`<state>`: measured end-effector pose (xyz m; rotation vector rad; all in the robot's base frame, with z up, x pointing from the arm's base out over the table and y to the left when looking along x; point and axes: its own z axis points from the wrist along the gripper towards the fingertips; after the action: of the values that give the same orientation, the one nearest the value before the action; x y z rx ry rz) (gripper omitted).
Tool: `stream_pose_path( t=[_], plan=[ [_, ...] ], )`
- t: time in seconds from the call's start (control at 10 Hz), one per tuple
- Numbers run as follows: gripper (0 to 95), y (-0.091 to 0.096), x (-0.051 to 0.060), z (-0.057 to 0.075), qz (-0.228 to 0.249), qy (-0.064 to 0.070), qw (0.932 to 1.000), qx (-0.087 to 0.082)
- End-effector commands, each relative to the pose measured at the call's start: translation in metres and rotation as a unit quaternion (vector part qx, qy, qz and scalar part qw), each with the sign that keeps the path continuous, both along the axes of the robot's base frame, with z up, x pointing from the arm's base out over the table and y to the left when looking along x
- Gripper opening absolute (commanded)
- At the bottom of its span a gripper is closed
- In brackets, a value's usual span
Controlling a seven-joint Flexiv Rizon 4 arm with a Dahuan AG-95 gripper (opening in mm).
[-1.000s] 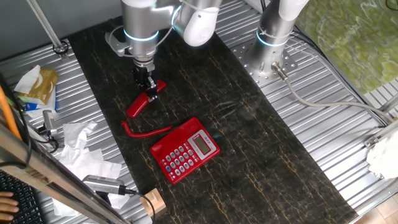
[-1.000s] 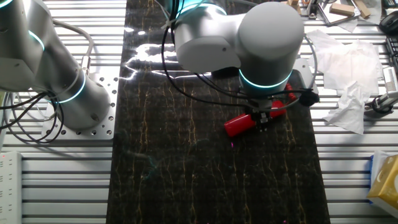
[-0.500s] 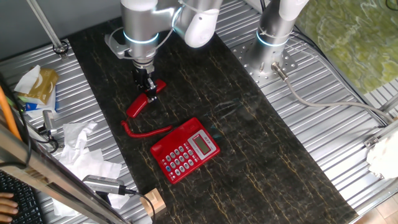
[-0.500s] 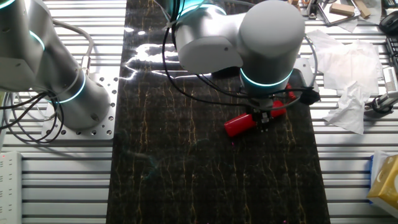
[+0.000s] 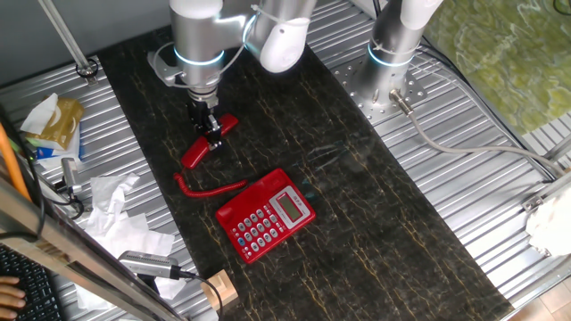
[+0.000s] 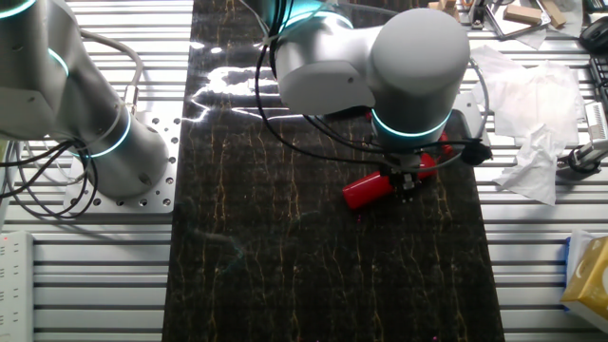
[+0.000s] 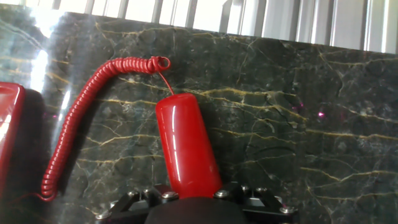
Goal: Place the handset of the telephone on the corresponding phone cradle
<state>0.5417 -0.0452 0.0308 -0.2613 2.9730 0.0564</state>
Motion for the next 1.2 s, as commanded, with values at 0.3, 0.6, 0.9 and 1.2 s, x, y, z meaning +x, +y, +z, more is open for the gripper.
stream_pose_path(
  t=[0.3,0.6,0.9,1.2],
  plan=[
    [0.0,-0.001,0.000,0.002,-0.002,-0.002,1.0000,-0.009],
    [0.0,-0.001,0.001,0.003,0.006,0.002,0.9999,-0.010],
    [0.0,-0.001,0.004,0.007,0.007,0.014,0.9998,-0.011],
    [0.0,-0.001,0.005,0.013,0.005,0.017,0.9998,-0.011]
  ],
)
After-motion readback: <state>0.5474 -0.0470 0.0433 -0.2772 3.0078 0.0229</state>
